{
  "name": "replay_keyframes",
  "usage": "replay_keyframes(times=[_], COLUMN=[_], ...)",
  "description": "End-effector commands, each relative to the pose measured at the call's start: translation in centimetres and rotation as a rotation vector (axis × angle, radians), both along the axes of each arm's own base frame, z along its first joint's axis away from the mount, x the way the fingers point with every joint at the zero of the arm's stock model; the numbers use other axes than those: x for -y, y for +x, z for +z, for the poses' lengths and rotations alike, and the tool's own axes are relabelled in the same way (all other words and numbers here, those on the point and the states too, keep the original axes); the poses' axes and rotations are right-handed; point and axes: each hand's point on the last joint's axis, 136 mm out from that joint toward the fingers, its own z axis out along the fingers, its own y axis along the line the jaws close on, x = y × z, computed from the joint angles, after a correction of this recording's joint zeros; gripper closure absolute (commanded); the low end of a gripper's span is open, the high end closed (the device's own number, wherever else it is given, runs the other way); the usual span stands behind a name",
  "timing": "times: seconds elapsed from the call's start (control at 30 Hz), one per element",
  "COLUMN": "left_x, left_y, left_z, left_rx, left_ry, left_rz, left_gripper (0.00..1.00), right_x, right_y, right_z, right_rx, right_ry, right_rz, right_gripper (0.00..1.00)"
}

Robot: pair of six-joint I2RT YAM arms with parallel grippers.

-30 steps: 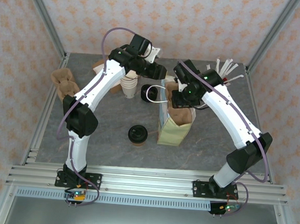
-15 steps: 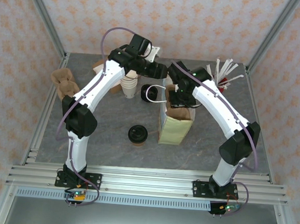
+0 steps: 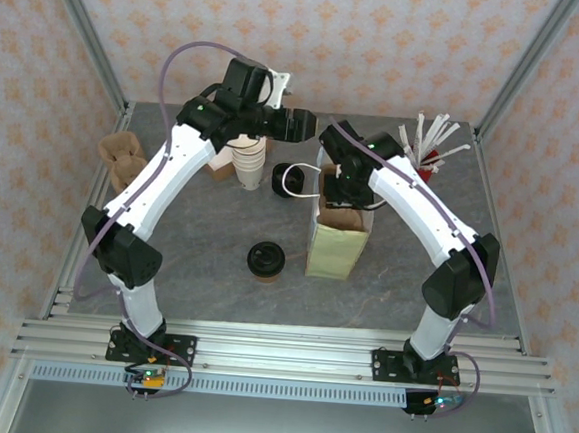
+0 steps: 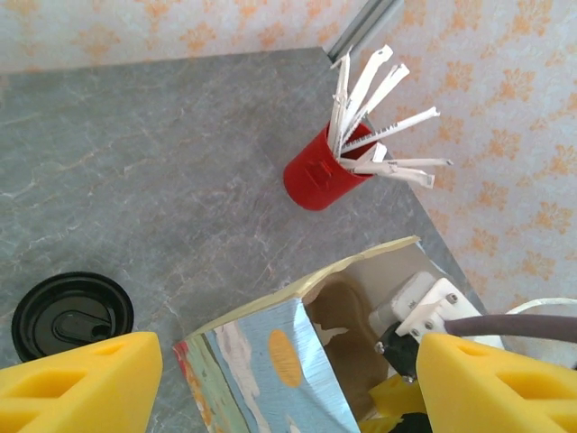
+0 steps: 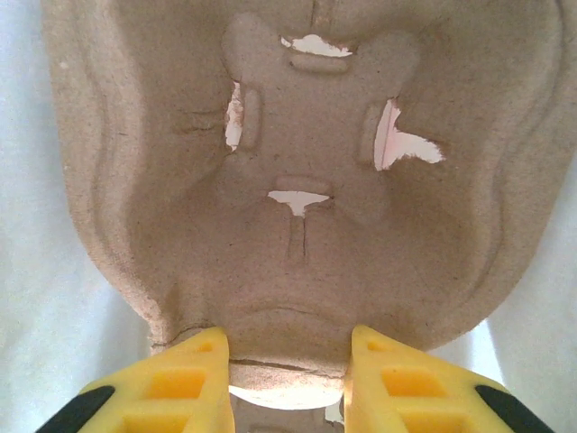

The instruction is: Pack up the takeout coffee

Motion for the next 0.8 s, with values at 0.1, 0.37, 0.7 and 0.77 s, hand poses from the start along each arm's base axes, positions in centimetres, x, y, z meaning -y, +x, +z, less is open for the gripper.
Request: replay_keyframes(times=[0.1,0.37,0.7,0.77], left_x=[-1.5,-3.3,-2.9,-2.3], left_y=[-0.9,-3.0,-4.5,-4.9], left_z=[0.2,-2.2,-4.1,-4.7], left_rx=[0.035,0.014,-0.047,-0.080], left_ry=[0.034,0.058,0.043,0.023], left_rz=[0.101,0.188,0.142,0.116], left_gripper=[0.24,0.25,0.25,0.26], right_x=[0.0,-0.3,-0.3,-0.3], right_y=[1.0,1.8,2.3,2.4], right_z=[-1.1,-2.5,0.4,1.3], right_rx=[0.014,0.011,0.065,0.082], right_ry=[-0.052,-0.080,-0.105,-0.102], right_rz=[-0.056,-0.077,-0.041,-0.038], right_gripper=[0.70,0.70,0.70,0.70])
